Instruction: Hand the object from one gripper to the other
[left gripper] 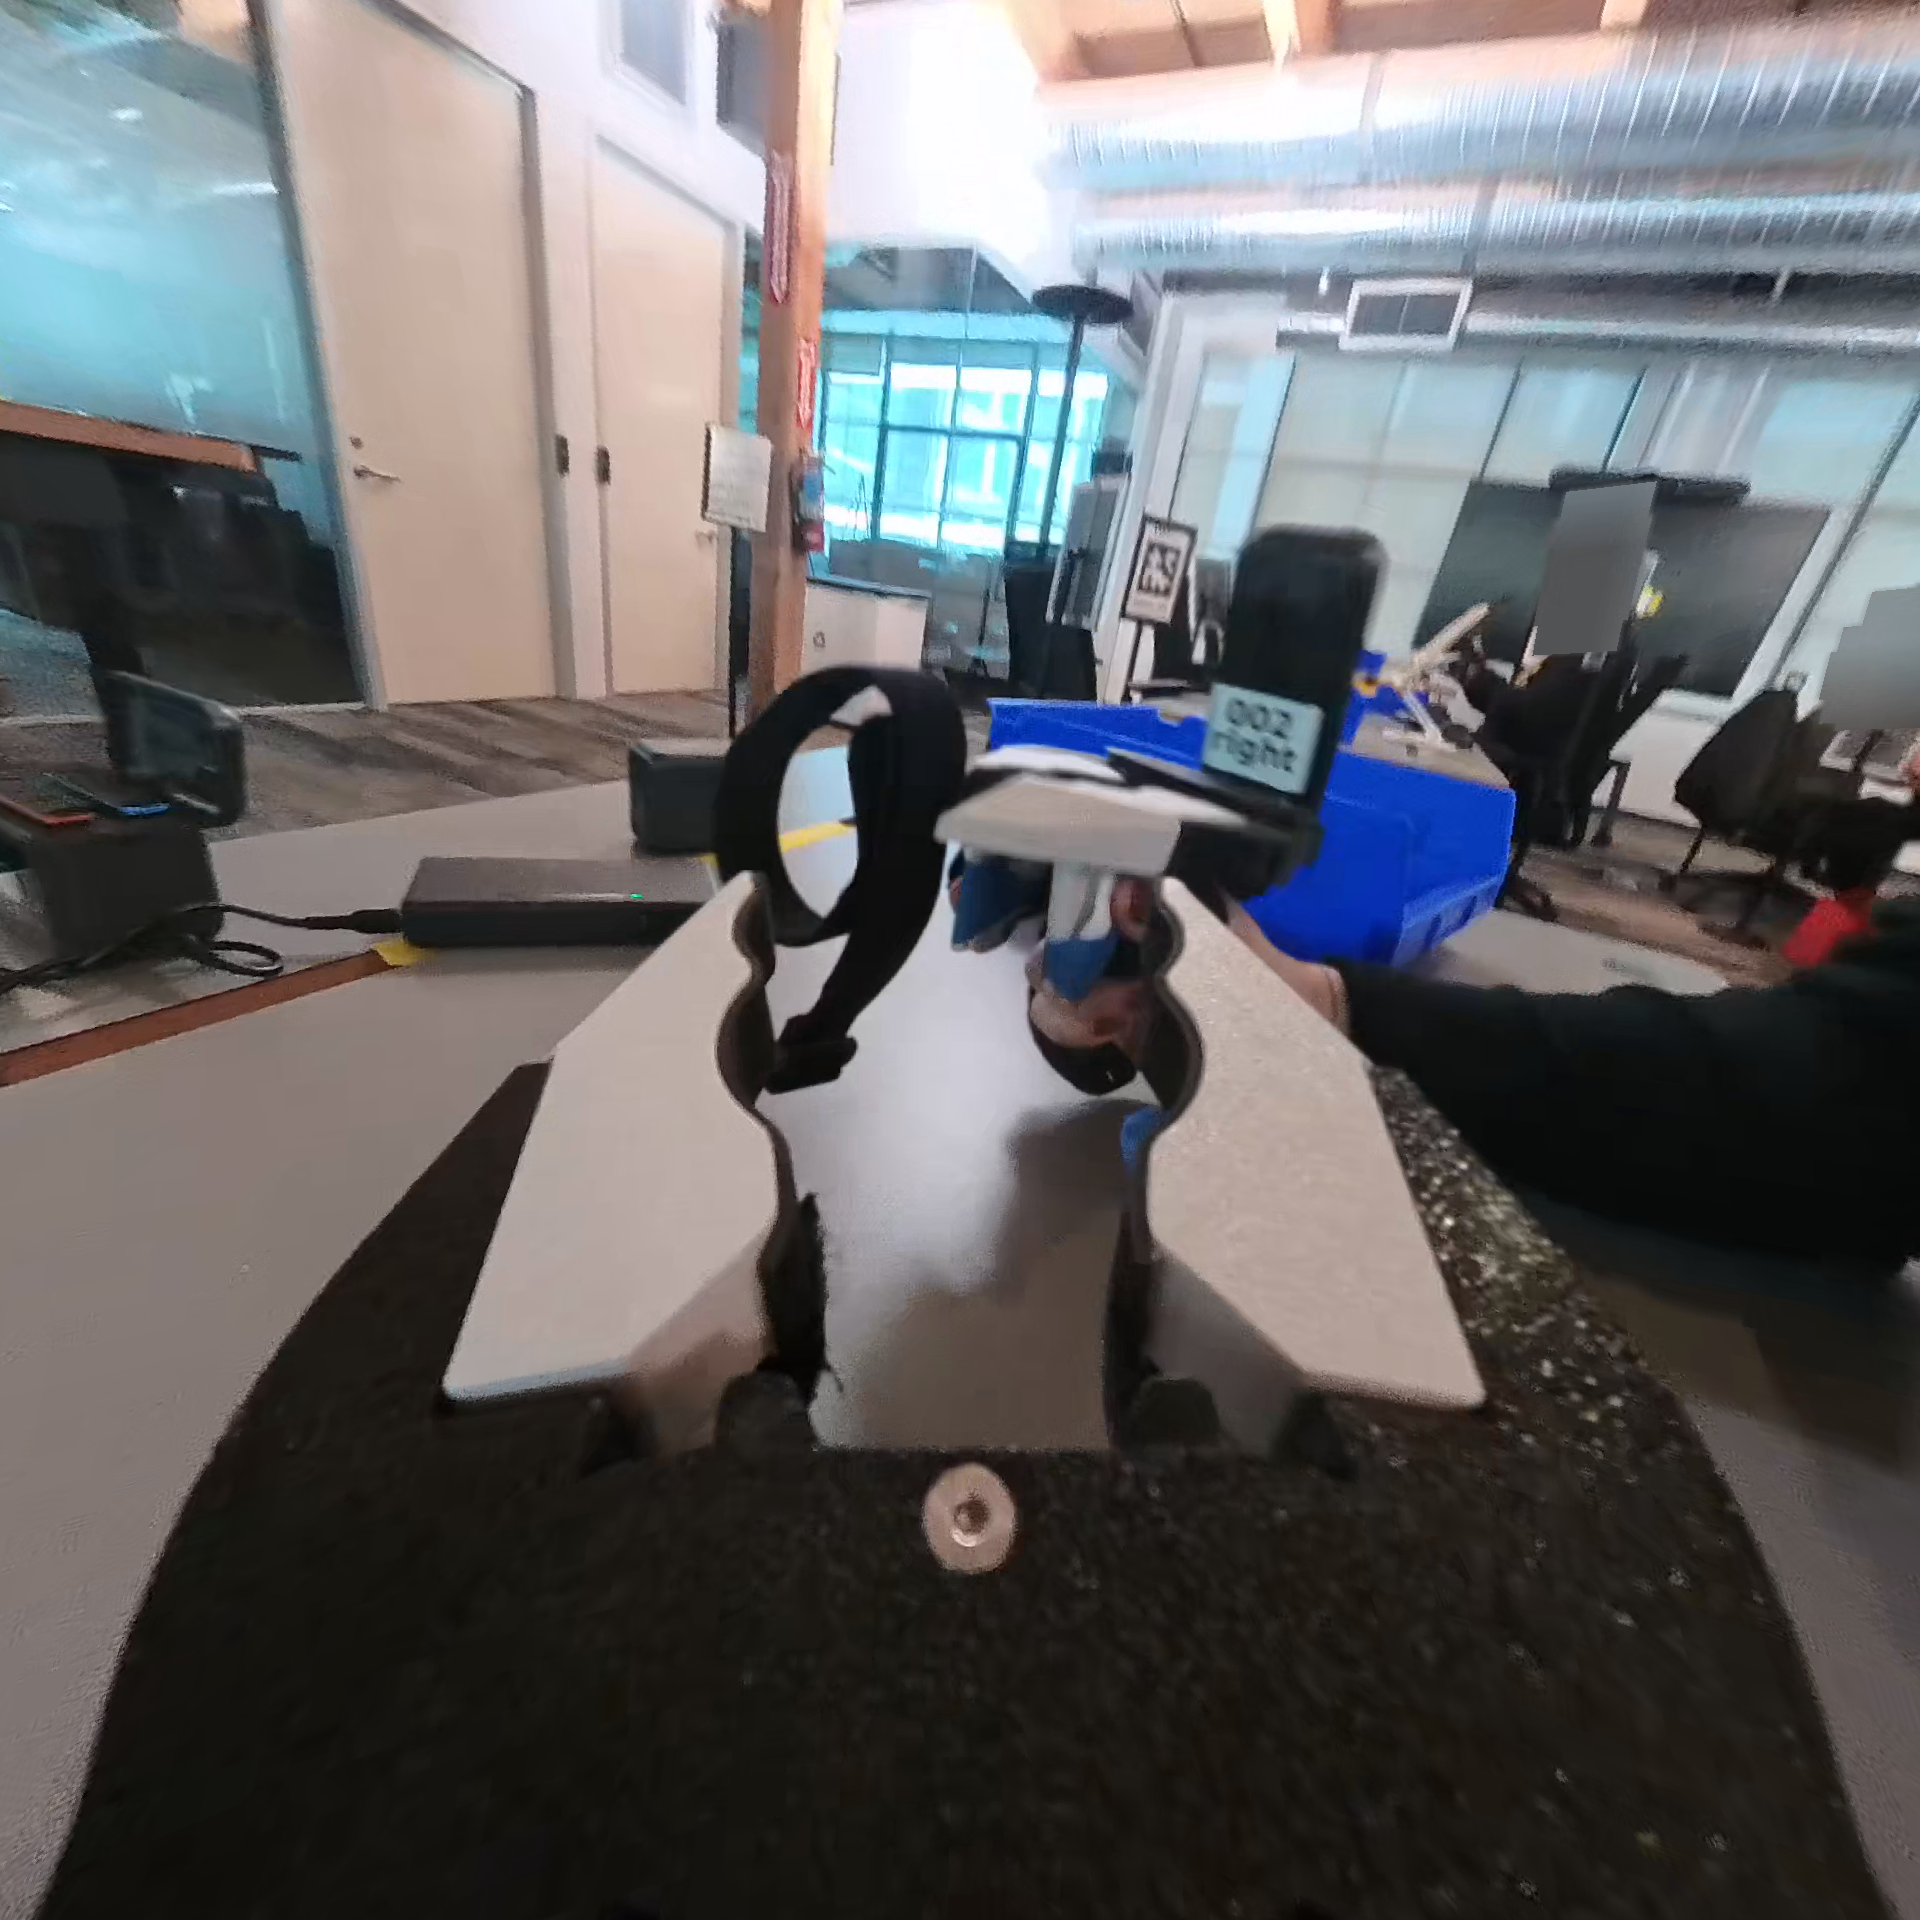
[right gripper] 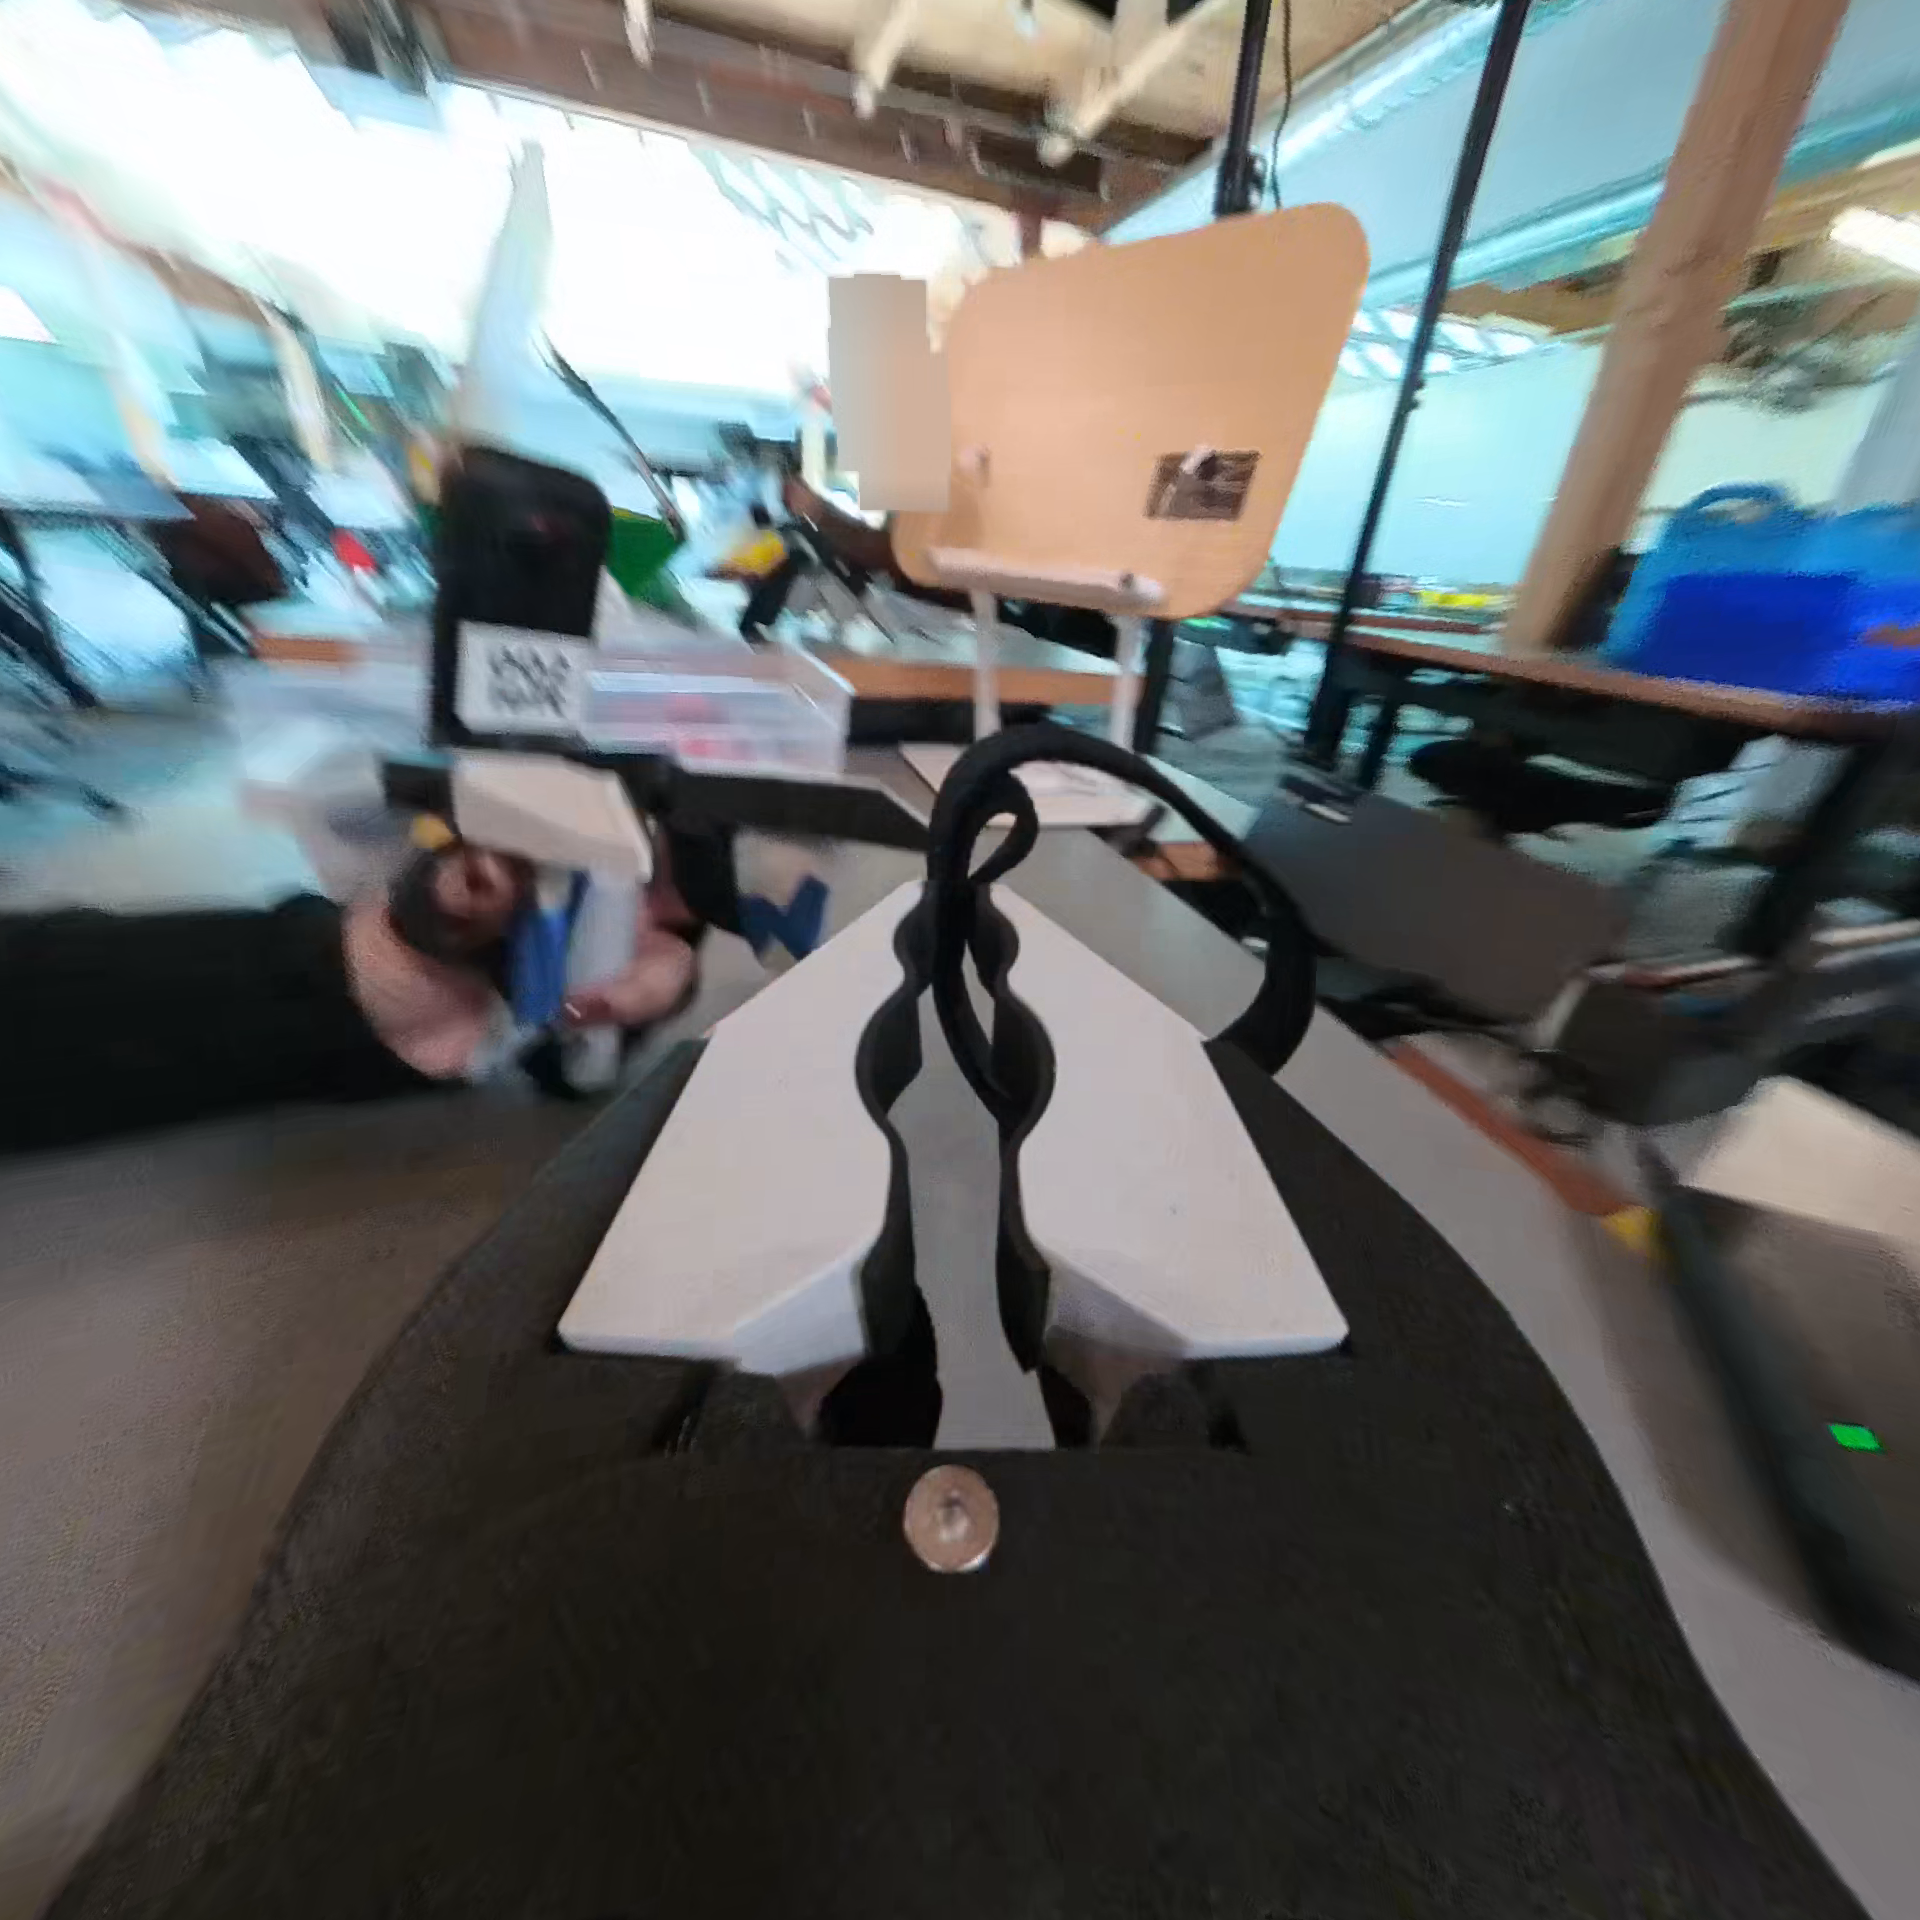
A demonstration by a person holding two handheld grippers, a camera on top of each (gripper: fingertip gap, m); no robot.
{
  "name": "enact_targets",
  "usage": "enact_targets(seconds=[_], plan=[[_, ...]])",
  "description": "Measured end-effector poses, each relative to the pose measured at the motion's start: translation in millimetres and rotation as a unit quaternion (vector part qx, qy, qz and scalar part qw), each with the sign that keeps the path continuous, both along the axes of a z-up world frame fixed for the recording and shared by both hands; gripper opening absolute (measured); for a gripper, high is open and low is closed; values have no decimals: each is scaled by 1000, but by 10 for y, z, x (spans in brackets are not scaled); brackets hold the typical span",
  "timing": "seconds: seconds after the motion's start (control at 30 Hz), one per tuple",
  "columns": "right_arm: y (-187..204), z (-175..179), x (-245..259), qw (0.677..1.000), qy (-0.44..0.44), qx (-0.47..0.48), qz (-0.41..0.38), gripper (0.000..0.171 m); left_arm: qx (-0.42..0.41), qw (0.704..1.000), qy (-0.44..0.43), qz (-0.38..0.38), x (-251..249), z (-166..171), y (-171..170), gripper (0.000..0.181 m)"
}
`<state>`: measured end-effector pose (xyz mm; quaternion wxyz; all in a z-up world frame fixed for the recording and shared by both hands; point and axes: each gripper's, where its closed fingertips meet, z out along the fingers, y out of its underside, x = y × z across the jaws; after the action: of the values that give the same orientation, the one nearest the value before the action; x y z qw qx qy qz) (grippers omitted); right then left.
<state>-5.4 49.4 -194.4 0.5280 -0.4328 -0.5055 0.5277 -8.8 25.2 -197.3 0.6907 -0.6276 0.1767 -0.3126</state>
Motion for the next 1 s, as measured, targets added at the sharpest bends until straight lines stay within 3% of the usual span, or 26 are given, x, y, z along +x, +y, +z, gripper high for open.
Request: enact_targets(seconds=[0.1, 0.27, 0.47, 0.67, 0.73, 0.83, 1.0], plan=[[-56, -144, -95, 987, -49, 140, -61, 5, 0, 1000, -12, 9, -70, 21, -4, 63], [-210, -262, -195, 925, -89, 348, -123, 5, -9, 1000, 4, 10, -39, -22, 3, 48], [-164, -288, -184, 881, -103, 431, -166, 5, 3, 1000, -6, 1, -52, 13, -37, 23], [-224, -367, -225, 850, -119, 487, -164, 5, 6, 1000, 19, 14, -75, -14, -32, 14], [-234, -378, -231, 850, -120, 486, -161, 5, 9, 999, 40, 15, -44, -40, -38, 1], [-233, -384, -220, 863, -115, 468, -152, 6, 25, 996, 83, 1, 59, -60, -75, 0], [-227, -377, -213, 916, -99, 373, -113, 18, 37, 997, 71, -2, 80, -8, -90, 0]])
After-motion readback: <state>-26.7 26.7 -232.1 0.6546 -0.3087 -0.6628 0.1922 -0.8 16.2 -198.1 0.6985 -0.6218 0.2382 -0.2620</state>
